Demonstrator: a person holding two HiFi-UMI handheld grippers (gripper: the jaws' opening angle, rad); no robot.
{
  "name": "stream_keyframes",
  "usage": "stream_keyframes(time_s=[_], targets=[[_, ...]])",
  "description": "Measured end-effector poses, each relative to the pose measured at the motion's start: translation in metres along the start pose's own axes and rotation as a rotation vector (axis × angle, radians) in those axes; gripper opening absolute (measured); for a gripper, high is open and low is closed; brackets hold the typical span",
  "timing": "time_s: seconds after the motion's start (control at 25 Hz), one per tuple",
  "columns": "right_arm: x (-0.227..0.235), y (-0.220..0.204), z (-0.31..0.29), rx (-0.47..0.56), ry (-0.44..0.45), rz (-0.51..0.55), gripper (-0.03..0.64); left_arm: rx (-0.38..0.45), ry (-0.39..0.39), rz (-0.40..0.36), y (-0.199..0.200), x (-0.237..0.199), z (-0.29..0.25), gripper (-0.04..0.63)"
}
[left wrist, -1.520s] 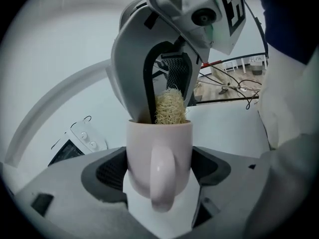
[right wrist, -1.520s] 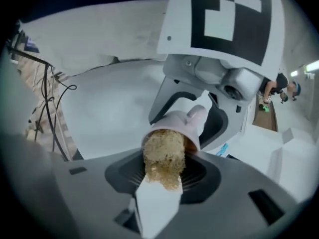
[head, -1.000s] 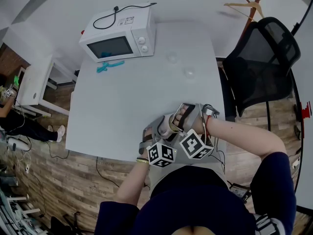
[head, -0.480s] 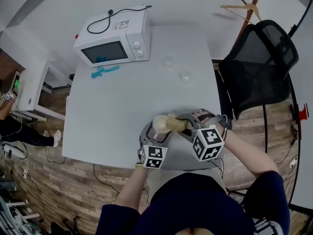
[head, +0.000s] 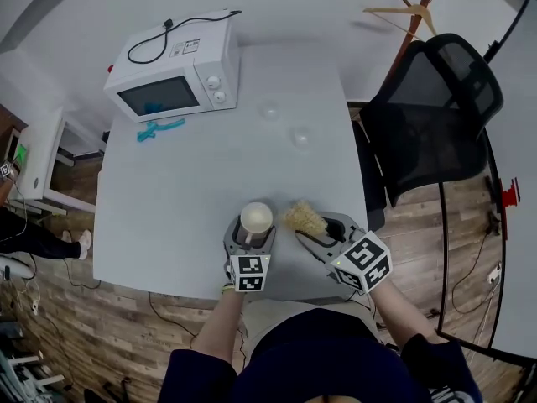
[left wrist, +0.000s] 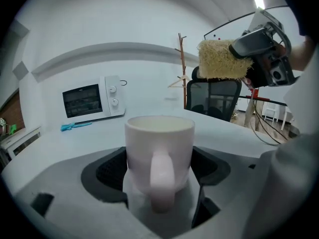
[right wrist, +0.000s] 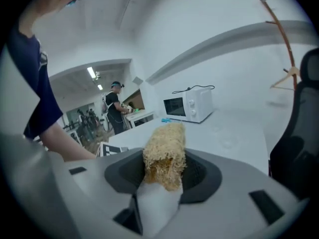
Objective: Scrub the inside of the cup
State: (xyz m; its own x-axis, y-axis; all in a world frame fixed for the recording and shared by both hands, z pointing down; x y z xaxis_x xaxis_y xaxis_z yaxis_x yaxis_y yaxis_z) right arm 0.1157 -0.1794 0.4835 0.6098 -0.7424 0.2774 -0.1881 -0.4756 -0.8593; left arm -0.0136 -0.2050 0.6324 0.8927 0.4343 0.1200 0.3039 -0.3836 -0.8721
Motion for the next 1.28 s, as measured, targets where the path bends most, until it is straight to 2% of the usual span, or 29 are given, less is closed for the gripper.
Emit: stream_keyframes(time_s=[0.12, 0.52, 0.76, 0.88, 1.0, 1.28], targets=[[0.002, -0.006, 0.008, 0.016, -0.01, -0.052, 0.178, 0.004, 0.025, 0.014, 0.001, -0.003, 0.002, 0.391], [-0.008, -0.011, 0.031, 0.07, -0.029, -0.086, 0.178, -0.015, 0.087, 0.054, -0.006, -0.011, 0.005, 0.391], [-0.018, -0.024, 0.051, 0.108, -0.049, -0.165, 0.178, 0.029, 0.101, 0.166, 0.005, -0.018, 0.035, 0.408], [-0.027, -0.036, 0.057, 0.12, -0.076, -0.223, 0.178, 0.072, 0.097, 0.235, 0.011, -0.02, 0.064, 0.408], [-0.044, -0.041, 0.06, 0.153, -0.094, -0.287, 0.178, 0.083, 0.07, 0.273, 0.016, -0.017, 0.099, 0.407], [-0.111, -0.05, 0.063, 0.195, -0.099, -0.301, 0.178, 0.151, -0.026, 0.363, 0.026, 0.007, 0.185, 0.405]])
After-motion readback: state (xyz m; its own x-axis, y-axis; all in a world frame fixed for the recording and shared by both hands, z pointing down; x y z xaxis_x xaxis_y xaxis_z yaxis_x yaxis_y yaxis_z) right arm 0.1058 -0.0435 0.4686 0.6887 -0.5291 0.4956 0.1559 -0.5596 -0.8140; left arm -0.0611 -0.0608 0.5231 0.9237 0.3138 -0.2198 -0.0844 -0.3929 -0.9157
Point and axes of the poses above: the fingertips, and each gripper's own axes: z backward along the fingers, x to its right, y out of its top, the point moved 2 cm from there along z, backward along the fingers, and after that the axes turned 4 degrees about -z, right-handed, at the moved point
